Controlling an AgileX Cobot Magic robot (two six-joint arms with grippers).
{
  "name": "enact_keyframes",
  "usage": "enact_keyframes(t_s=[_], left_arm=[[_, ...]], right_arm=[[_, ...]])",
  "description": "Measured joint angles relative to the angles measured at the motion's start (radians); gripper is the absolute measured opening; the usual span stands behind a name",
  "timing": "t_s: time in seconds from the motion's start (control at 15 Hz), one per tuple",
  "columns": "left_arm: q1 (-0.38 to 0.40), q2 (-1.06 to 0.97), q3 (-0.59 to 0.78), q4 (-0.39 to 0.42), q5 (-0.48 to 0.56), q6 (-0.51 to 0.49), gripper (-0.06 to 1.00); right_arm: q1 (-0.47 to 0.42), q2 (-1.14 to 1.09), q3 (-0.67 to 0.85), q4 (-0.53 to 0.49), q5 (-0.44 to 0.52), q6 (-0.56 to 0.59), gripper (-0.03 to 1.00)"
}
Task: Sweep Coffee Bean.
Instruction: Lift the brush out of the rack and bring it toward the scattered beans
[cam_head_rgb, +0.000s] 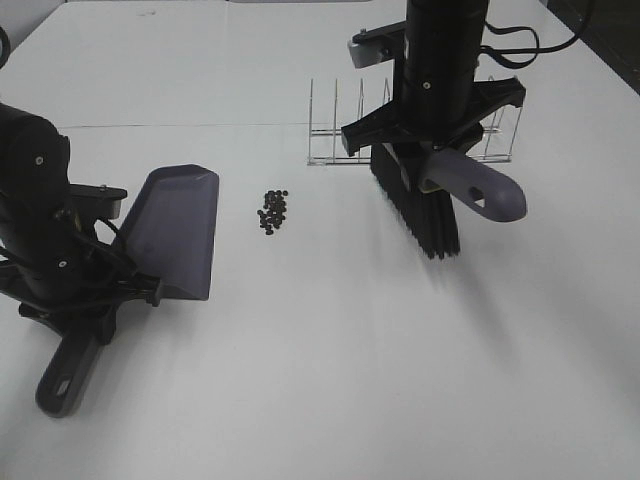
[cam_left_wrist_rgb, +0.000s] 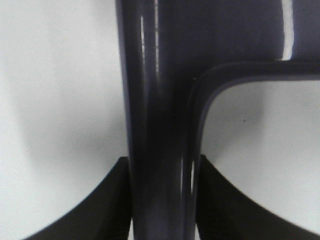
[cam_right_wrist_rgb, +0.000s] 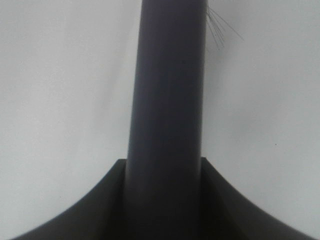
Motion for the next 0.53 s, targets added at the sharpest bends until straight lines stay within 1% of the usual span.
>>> enact_keyframes(t_s=[0.27,0.53], left_arm=[[0.000,0.021,-0.012,-0.010,-0.005,0.004,0.34],[0.000,0.041,-0.049,-0.061,0.002,0.058,0.35]], right_arm=[[0.090,0.122,-0.114,-0.049,0.053,0.000,0.32],[0.126,0.239,-0.246,-0.048,0.052,-0.006,0.32]])
